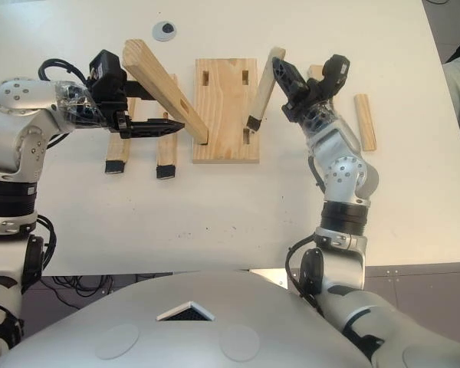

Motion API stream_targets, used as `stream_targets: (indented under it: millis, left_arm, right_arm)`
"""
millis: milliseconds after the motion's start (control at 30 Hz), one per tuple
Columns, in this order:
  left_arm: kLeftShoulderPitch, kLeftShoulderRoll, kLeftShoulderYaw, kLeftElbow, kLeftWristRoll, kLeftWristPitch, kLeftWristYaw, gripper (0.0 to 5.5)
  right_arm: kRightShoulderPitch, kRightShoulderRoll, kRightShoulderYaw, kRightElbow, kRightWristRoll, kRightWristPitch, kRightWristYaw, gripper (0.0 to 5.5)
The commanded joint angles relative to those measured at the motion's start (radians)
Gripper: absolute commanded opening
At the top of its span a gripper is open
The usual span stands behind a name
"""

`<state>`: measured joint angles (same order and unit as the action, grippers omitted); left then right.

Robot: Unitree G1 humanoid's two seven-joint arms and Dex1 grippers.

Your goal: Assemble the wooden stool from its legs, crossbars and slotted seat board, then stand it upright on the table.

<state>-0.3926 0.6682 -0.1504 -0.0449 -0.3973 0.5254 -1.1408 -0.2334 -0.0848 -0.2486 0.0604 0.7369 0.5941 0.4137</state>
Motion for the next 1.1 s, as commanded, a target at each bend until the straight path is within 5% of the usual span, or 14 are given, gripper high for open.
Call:
stream_targets:
  millis: [33,333,600,933,1100]
  left_arm:
    - [0.006,0.019,0.026,-0.001,0.012,-0.014,0.015,3.31]
    - [0.01,-0.009,0.037,0.021,0.009,-0.018,0.038,3.31]
    - [0.013,-0.019,0.036,0.045,0.015,-0.036,0.046,3.31]
    - [0.026,-0.026,0.039,0.044,0.013,-0.042,0.064,3.31]
    - [0.025,-0.036,0.035,0.048,0.018,-0.047,0.065,3.31]
  right_arm:
    - [0.053,0.043,-0.029,-0.012,0.02,0.024,-0.08,0.4]
    - [0.157,0.132,-0.058,-0.017,0.099,0.084,-0.188,0.4]
    - [0.099,0.155,-0.232,0.043,0.411,0.216,-0.326,0.4]
    - [-0.003,0.086,-0.199,0.005,0.436,0.234,-0.277,0.4]
    - [0.065,0.09,-0.059,0.027,0.314,0.264,-0.225,0.4]
